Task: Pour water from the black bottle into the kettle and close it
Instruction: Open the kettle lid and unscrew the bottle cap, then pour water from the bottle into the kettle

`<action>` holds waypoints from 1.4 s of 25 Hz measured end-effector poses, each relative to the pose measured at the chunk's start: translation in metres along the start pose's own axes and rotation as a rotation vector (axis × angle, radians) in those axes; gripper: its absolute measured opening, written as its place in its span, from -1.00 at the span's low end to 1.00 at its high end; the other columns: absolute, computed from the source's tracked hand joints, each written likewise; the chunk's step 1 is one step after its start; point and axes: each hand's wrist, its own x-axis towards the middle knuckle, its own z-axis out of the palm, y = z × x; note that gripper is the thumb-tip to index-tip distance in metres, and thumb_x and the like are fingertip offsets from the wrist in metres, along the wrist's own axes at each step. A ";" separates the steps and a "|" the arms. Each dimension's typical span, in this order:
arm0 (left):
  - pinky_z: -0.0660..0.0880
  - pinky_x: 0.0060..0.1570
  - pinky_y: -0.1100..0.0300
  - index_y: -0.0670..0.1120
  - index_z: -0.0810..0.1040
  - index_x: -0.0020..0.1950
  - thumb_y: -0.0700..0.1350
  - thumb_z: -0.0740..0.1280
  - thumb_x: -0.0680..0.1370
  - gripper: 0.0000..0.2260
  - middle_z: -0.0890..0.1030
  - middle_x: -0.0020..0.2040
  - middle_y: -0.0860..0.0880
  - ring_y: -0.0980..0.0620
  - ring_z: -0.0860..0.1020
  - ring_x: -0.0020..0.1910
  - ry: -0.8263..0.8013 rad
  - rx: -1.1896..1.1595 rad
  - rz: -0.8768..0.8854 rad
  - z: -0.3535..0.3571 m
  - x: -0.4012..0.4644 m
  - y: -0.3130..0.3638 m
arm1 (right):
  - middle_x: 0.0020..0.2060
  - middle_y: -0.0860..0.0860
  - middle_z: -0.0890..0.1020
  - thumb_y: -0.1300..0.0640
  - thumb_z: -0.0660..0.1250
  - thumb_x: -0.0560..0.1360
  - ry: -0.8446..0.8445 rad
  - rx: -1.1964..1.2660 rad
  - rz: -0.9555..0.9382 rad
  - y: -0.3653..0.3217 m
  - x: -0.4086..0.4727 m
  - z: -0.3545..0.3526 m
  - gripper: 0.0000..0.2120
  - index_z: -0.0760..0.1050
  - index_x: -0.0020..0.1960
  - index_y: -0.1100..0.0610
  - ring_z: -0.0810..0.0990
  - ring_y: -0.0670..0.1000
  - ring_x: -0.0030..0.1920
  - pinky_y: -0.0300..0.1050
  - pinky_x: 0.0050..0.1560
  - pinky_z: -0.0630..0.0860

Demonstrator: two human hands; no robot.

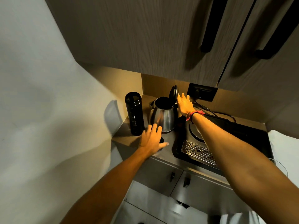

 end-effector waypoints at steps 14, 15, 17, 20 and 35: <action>0.46 0.37 -0.09 -0.13 0.26 0.50 0.04 0.67 0.25 -0.06 0.44 0.42 -0.16 -0.17 0.44 0.40 0.494 -0.865 -0.541 -0.079 0.038 -0.089 | 0.55 0.25 0.05 0.24 0.11 0.56 0.034 -0.004 0.000 0.002 0.001 0.004 -0.42 0.03 0.54 0.21 -0.04 0.38 0.53 0.41 0.46 0.07; 0.51 0.32 -0.08 -0.12 0.30 0.47 -0.02 0.68 0.24 -0.09 0.50 0.37 -0.15 -0.17 0.49 0.36 0.472 -0.969 -0.564 -0.075 0.040 -0.088 | 0.55 0.25 0.06 0.24 0.12 0.55 0.037 -0.006 -0.001 0.002 0.001 0.004 -0.43 0.05 0.53 0.21 -0.04 0.38 0.53 0.42 0.46 0.07; 0.56 0.26 -0.07 -0.10 0.37 0.41 -0.06 0.68 0.24 -0.17 0.57 0.30 -0.13 -0.16 0.56 0.29 0.479 -1.045 -0.598 -0.067 0.043 -0.085 | 0.53 0.26 0.09 0.24 0.13 0.54 0.043 -0.012 -0.002 0.003 0.003 0.004 -0.44 0.09 0.52 0.21 -0.01 0.40 0.52 0.42 0.44 0.09; 0.59 0.21 -0.07 -0.07 0.44 0.38 -0.03 0.66 0.26 -0.25 0.63 0.25 -0.11 -0.14 0.60 0.24 0.522 -1.024 -0.614 -0.059 0.043 -0.080 | 0.49 0.26 0.17 0.21 0.15 0.54 0.046 -0.052 -0.003 0.004 0.004 0.003 -0.47 0.13 0.49 0.21 0.07 0.39 0.50 0.42 0.43 0.17; 0.63 0.01 -0.06 -0.10 0.35 0.38 0.19 0.54 0.34 -0.26 0.61 0.21 -0.17 -0.23 0.62 0.15 0.214 -0.108 -0.284 -0.091 0.063 -0.058 | 0.54 0.24 0.10 0.13 0.05 0.59 0.013 0.027 0.047 0.001 -0.001 -0.004 -0.51 0.15 0.50 0.22 0.03 0.33 0.52 0.34 0.46 0.13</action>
